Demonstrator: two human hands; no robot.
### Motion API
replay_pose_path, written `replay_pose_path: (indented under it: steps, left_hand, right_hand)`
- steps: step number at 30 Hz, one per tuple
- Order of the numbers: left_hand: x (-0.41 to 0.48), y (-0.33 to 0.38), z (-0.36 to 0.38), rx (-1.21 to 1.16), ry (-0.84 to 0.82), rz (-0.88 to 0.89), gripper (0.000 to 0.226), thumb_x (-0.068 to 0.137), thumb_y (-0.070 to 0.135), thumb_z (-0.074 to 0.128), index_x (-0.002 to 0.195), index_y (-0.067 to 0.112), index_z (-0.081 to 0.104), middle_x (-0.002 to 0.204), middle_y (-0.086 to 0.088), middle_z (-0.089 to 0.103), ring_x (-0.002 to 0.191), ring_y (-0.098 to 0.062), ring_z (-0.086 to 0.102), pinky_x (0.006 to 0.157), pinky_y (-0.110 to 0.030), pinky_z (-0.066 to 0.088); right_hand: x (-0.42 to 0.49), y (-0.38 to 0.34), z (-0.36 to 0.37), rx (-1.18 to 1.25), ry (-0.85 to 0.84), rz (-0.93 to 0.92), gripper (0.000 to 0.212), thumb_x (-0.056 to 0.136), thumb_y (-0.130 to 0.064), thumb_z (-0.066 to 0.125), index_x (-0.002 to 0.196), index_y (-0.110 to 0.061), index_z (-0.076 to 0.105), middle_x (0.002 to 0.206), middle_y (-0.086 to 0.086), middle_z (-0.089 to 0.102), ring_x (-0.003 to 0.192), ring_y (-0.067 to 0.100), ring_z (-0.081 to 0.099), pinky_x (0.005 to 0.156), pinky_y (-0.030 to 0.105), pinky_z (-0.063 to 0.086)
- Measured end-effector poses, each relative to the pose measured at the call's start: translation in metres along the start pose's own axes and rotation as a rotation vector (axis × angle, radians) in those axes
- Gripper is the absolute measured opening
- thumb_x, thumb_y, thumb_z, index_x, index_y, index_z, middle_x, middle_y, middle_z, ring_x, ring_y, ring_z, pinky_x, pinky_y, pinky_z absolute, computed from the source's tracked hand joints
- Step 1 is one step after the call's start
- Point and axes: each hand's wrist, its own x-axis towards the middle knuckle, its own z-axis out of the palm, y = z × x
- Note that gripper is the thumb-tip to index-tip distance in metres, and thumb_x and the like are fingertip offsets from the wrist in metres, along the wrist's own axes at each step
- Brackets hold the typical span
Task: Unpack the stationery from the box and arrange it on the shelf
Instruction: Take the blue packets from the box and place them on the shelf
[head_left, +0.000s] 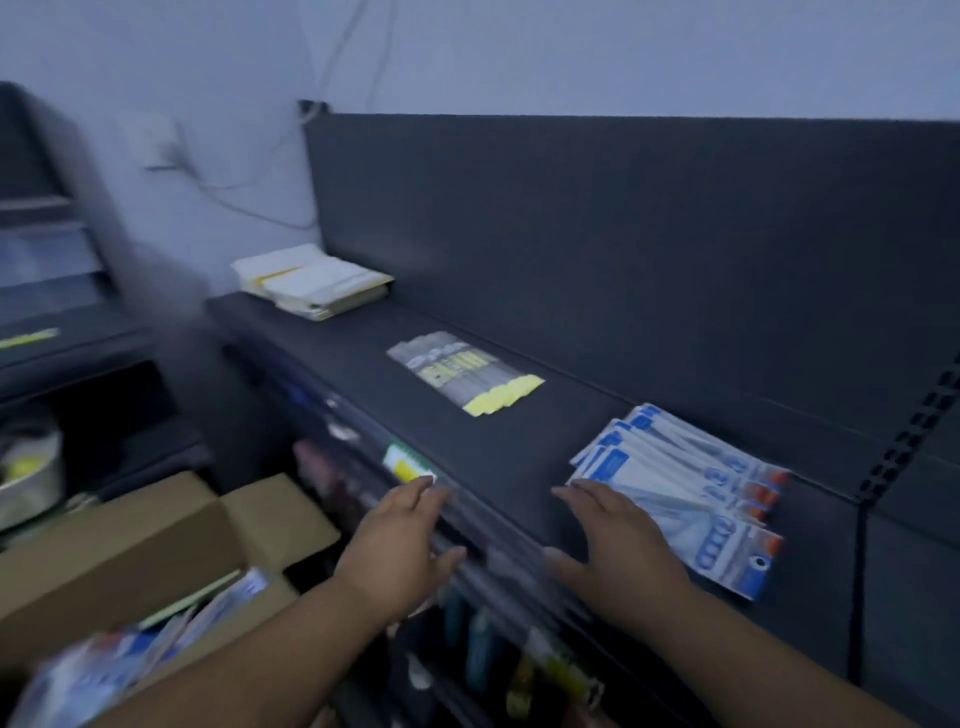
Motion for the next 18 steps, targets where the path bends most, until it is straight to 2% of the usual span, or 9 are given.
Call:
replay_pose_path:
  steps: [3,6,8,12,18]
  left_hand:
    - [-0.057,-0.037,-0.016,0.029,-0.006,-0.176,0.073,0.085,0.048,0.060,0.147,0.025,0.030,0.154,0.001,0.027,0.138,-0.019,0.032,0.111,-0.024,0.025]
    - [-0.115,-0.073,-0.026,0.060,-0.022,-0.364,0.079,0.081,0.056,0.055,0.148,0.025,0.028,0.154,-0.002,0.027,0.138,-0.021,0.033,0.112,-0.027,0.029]
    - [-0.150,-0.095,-0.027,0.051,-0.015,-0.469,0.080,0.077,0.058,0.054,0.147,0.025,0.032,0.153,-0.003,0.030,0.137,-0.022,0.034,0.111,-0.029,0.030]
    - [-0.202,-0.133,-0.029,0.044,-0.012,-0.621,0.075,0.083,0.051,0.060,0.147,0.027,0.031,0.155,-0.001,0.027,0.139,-0.020,0.033,0.110,-0.028,0.030]
    - [-0.243,-0.209,-0.036,0.055,-0.053,-0.751,0.072,0.085,0.050,0.058,0.147,0.028,0.028,0.155,0.001,0.023,0.138,-0.018,0.031,0.109,-0.025,0.029]
  right_hand:
    - [-0.003,-0.041,0.019,0.052,-0.030,-0.176,0.063,0.086,-0.056,0.045,0.143,-0.028,0.039,0.146,-0.008,0.037,0.135,0.014,0.037,0.111,0.028,0.030]
    - [-0.011,-0.078,0.043,0.105,-0.124,-0.286,0.057,0.090,-0.048,0.054,0.142,-0.032,0.037,0.143,-0.015,0.036,0.128,0.008,0.041,0.103,0.021,0.035]
    - [-0.013,-0.098,0.060,0.130,-0.230,-0.308,0.058,0.091,-0.047,0.055,0.143,-0.034,0.034,0.145,-0.015,0.034,0.126,0.008,0.043,0.099,0.020,0.039]
    - [0.000,-0.135,0.094,0.078,-0.443,-0.323,0.065,0.092,-0.048,0.054,0.148,-0.032,0.026,0.148,-0.010,0.032,0.129,0.012,0.040,0.102,0.025,0.041]
    - [0.034,-0.216,0.151,-0.015,-0.487,-0.368,0.064,0.090,-0.049,0.054,0.145,-0.029,0.029,0.142,-0.006,0.037,0.123,0.016,0.044,0.097,0.031,0.046]
